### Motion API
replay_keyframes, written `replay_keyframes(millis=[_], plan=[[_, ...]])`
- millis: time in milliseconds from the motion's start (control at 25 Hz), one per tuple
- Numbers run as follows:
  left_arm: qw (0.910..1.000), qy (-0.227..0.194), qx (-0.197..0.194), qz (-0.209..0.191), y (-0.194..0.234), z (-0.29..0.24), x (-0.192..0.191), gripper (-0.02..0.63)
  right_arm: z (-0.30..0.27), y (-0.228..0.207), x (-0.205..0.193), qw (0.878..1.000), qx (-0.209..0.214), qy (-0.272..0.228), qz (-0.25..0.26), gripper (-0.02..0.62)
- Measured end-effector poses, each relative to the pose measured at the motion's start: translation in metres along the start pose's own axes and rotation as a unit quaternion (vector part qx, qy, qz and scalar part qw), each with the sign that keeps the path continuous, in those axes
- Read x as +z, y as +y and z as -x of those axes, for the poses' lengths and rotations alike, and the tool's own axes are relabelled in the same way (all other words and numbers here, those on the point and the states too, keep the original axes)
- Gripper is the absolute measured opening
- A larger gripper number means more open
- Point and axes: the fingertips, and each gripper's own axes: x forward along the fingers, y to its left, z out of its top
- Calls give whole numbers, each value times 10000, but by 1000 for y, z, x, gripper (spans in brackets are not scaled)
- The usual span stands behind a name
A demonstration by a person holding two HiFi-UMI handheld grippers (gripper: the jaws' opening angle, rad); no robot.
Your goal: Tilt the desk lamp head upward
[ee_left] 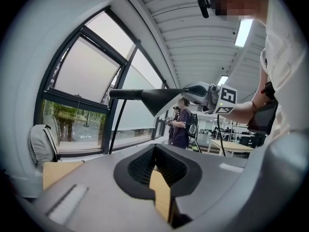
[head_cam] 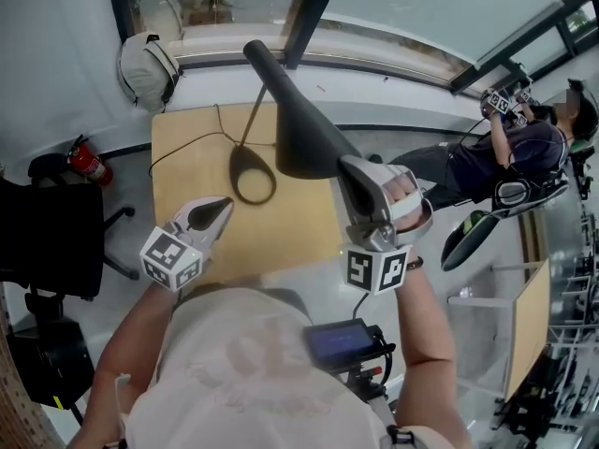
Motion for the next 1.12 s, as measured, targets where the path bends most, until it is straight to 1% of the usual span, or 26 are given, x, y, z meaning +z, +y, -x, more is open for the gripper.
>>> replay_keyframes(millis=[160, 280, 480, 600, 840, 1120], plan=[[9999, -10, -104, -11, -3, -5, 4, 0, 1, -16, -2, 9993, 342, -8, 180, 17], [9999, 5, -157, -4, -1, -5, 4, 0, -3, -29, 2, 9973, 684, -16, 283, 15], [9998, 6, -213, 18, 4, -6, 6, 0, -13, -53, 8, 9899, 1362, 29, 386, 17], [9997, -8, -250, -6, 4, -7, 7, 0, -20, -68, 15, 9849, 1654, -47, 503, 17], [9991, 43, -360, -199, 3, -8, 11, 0, -30, -80, 13, 9774, 2051, 33, 520, 18], [9986, 122, -448, -244, 4, -8, 10, 0, -36, -91, 16, 9715, 2307, 45, 543, 17]])
